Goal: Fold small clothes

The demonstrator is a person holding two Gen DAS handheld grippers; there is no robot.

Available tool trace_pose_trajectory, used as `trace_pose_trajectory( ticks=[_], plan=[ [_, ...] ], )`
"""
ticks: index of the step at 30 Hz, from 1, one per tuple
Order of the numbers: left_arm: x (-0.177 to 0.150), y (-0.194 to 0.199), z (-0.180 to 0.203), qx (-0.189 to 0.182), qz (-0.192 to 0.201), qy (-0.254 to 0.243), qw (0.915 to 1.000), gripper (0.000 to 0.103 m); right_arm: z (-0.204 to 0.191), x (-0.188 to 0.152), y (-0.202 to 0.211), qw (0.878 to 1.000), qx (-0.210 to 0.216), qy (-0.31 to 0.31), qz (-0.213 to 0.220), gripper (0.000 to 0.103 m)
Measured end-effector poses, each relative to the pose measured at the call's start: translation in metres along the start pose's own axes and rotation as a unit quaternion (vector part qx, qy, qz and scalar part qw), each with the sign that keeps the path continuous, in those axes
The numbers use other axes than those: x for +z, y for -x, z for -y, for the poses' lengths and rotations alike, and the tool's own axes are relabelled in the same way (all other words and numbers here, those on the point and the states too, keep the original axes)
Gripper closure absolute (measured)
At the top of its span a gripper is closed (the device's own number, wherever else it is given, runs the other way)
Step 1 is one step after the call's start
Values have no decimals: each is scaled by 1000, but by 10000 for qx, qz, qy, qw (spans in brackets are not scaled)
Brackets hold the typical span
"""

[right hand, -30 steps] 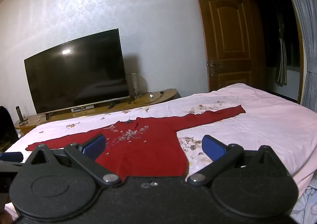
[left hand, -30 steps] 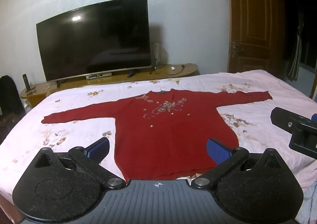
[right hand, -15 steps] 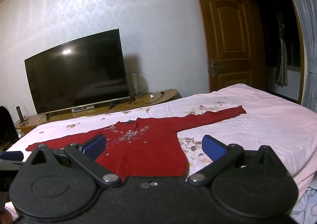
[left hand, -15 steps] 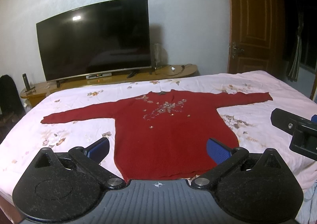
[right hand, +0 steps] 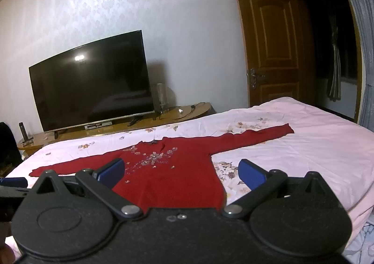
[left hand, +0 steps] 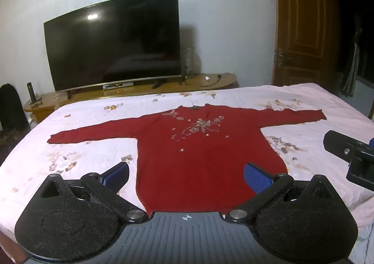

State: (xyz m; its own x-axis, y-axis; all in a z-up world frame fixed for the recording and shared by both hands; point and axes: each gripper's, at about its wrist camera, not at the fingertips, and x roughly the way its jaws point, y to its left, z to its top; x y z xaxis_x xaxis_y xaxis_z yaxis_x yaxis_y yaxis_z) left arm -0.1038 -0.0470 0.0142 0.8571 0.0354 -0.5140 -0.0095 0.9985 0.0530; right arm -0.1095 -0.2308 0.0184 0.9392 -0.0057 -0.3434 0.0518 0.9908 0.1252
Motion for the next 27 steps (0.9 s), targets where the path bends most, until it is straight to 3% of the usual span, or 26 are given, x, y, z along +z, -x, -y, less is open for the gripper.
trace_pose_trajectory(
  ticks=[11, 27],
  plan=[
    [16, -48, -2, 125, -156, 45, 9998, 0, 3, 3, -33, 9998, -110, -21, -163, 1],
    [53, -160, 19, 250, -440, 21, 9987, 0, 37, 22, -134, 9987, -279, -146, -410, 0]
  ],
)
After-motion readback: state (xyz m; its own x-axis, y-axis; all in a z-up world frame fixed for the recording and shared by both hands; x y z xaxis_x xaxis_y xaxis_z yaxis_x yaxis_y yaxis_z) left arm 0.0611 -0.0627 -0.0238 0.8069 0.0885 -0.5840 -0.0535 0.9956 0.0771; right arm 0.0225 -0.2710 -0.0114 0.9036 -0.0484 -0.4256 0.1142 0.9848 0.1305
